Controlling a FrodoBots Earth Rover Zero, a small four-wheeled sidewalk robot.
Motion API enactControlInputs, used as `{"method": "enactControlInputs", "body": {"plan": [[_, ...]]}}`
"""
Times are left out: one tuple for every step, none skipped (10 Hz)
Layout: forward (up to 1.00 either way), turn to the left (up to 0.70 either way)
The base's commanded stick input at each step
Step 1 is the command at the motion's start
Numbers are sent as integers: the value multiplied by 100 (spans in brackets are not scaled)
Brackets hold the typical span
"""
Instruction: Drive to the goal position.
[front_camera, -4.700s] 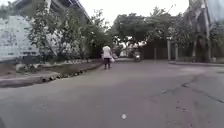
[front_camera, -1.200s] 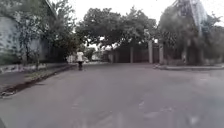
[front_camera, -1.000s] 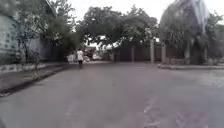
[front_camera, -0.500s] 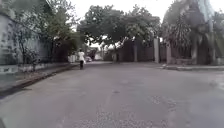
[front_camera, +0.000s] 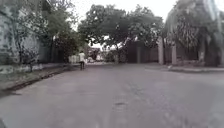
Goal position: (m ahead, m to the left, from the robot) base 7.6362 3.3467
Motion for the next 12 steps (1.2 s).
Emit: {"method": "enactControlInputs", "body": {"plan": [[100,2],[100,2],[100,2],[100,2],[100,2],[100,2],[100,2],[100,2],[100,2],[100,2],[100,2],[100,2]]}}
